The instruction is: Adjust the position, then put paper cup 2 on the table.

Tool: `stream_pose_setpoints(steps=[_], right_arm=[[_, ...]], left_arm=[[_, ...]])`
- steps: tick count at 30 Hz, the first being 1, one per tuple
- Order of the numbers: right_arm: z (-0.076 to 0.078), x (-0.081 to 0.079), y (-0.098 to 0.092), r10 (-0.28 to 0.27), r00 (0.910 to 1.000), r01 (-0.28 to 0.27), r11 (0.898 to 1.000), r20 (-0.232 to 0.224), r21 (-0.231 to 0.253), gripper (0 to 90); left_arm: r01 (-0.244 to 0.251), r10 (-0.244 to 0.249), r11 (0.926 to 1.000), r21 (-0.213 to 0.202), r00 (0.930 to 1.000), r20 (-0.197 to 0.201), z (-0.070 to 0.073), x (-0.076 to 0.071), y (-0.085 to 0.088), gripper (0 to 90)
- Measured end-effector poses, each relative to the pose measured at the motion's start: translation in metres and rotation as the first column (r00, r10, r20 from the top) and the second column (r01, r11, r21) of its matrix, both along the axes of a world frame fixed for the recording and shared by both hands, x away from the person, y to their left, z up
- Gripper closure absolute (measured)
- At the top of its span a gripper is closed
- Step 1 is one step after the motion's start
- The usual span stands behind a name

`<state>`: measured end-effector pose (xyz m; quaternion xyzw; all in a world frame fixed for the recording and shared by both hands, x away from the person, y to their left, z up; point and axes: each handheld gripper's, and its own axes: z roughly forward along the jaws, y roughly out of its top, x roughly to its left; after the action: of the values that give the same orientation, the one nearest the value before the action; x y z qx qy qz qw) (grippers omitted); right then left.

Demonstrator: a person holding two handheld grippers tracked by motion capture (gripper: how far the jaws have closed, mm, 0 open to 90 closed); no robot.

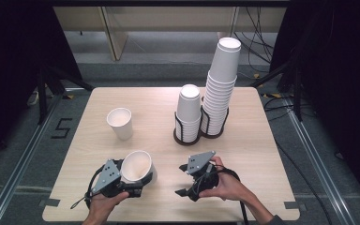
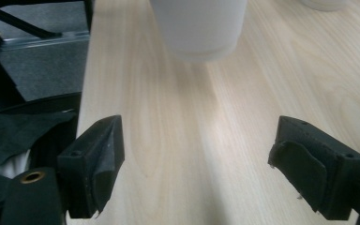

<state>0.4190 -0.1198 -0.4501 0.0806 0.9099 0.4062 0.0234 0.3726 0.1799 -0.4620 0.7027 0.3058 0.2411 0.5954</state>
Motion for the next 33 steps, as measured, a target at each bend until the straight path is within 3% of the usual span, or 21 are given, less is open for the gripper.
stream_pose_setpoints(steps=[6, 13, 18, 29, 33], right_arm=[[-0.003, -0.001, -0.009, -0.046, 0.9989, 0.046, 0.999, 0.006, 0.008, 16.4], [-0.009, -0.003, -0.017, -0.069, 0.9975, 0.069, 0.998, 0.017, 0.002, 16.1], [-0.011, -0.005, -0.023, -0.090, 0.9958, 0.090, 0.996, 0.017, 0.001, 16.2], [-0.015, -0.011, -0.032, -0.128, 0.9918, 0.128, 0.992, 0.003, 0.010, 16.4], [-0.016, -0.013, -0.035, -0.145, 0.9894, 0.145, 0.989, -0.001, 0.010, 16.3]], left_arm=[[-0.096, 0.096, 0.9950, 0.027, 0.9954, -0.001, -0.003, 0.007, 0.012, 12.4], [-0.190, 0.192, 0.9786, 0.080, 0.9812, -0.021, -0.006, 0.014, 0.025, 12.4], [-0.228, 0.232, 0.9694, 0.090, 0.9718, -0.039, -0.009, 0.018, 0.031, 12.3], [-0.279, 0.284, 0.9560, 0.089, 0.9581, -0.040, -0.013, 0.029, 0.040, 12.2], [-0.311, 0.316, 0.9450, 0.102, 0.9479, -0.040, -0.014, 0.038, 0.041, 12.2]])
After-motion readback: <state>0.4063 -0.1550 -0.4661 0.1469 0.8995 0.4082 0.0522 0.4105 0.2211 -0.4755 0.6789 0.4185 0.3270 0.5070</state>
